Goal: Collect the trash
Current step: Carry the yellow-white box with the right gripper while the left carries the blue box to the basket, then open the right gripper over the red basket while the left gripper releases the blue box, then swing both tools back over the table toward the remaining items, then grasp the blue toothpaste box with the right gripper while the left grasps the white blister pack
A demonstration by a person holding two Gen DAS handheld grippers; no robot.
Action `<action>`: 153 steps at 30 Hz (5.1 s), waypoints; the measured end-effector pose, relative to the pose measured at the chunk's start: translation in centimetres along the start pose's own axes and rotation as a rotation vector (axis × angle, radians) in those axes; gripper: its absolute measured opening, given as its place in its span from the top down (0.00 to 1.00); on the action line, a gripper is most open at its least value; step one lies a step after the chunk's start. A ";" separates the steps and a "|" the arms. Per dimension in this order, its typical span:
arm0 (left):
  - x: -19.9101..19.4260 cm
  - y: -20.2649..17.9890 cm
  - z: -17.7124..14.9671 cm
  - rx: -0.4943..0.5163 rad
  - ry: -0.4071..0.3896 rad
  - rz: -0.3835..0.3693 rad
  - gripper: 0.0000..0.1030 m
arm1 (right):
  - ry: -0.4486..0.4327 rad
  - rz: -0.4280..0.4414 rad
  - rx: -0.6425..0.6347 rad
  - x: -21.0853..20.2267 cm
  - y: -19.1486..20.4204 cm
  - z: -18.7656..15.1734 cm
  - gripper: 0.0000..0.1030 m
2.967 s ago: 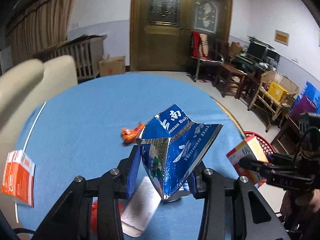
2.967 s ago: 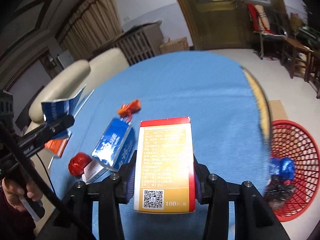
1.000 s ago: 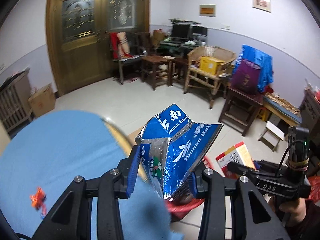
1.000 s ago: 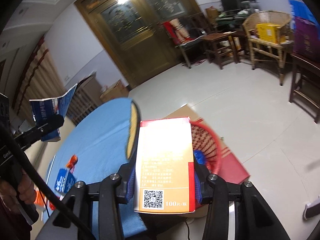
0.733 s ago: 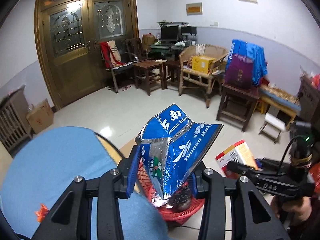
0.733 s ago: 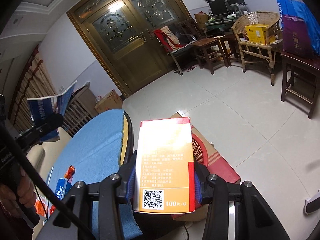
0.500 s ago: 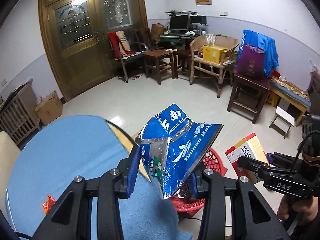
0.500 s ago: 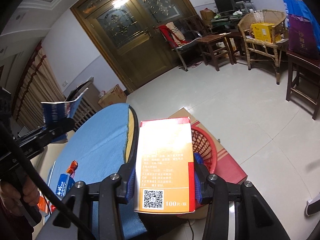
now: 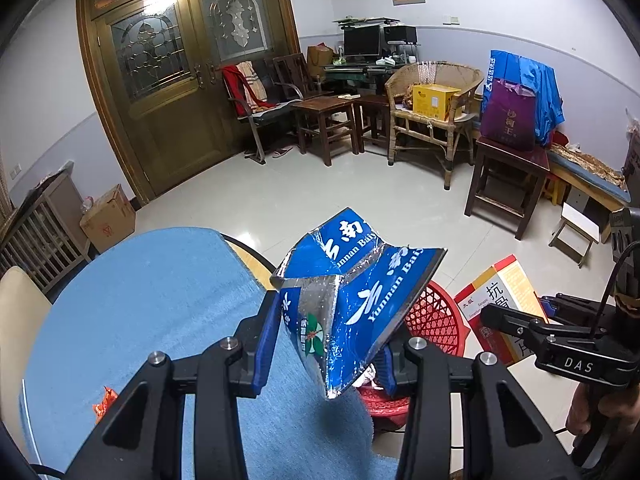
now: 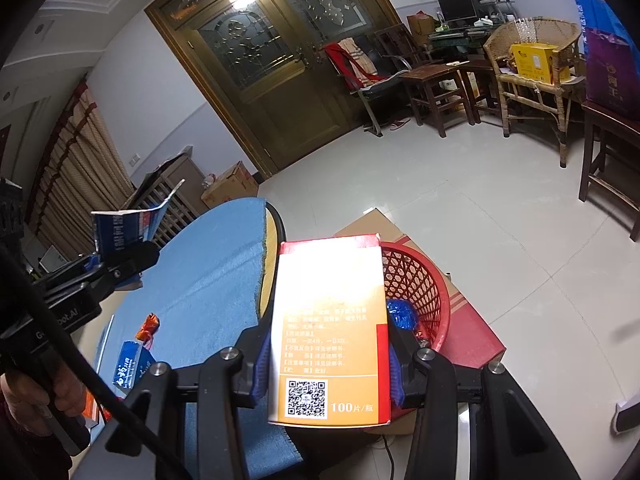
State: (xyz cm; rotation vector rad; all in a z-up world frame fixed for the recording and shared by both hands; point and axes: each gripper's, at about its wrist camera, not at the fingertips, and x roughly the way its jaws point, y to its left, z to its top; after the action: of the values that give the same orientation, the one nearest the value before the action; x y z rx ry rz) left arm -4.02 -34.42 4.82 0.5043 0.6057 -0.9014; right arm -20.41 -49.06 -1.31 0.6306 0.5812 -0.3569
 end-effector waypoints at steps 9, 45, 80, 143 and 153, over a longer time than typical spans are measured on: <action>1.8 0.3 0.3 -0.062 0.034 -0.126 0.57 | 0.014 -0.011 0.024 0.7 -0.7 -0.1 0.54; 7.7 -0.9 -3.0 -0.080 0.244 -0.215 0.57 | 0.143 -0.022 0.153 4.4 -4.5 -1.3 0.53; 6.6 1.5 -4.0 -0.138 0.191 -0.167 0.52 | 0.161 0.013 0.234 9.7 -5.3 -0.3 0.36; -15.0 16.8 -28.0 -0.572 0.115 0.349 0.45 | 0.609 0.339 -0.298 22.2 31.8 -11.5 0.57; -11.4 17.1 -26.3 -0.514 0.167 0.285 0.38 | 0.539 0.333 -0.265 20.3 27.9 -9.6 0.58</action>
State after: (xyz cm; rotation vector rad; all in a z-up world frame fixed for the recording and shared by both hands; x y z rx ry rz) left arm -2.24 -2.26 -4.04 0.1921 0.8608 -0.4106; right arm 5.07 -24.59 -7.45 0.5540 1.0014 0.2135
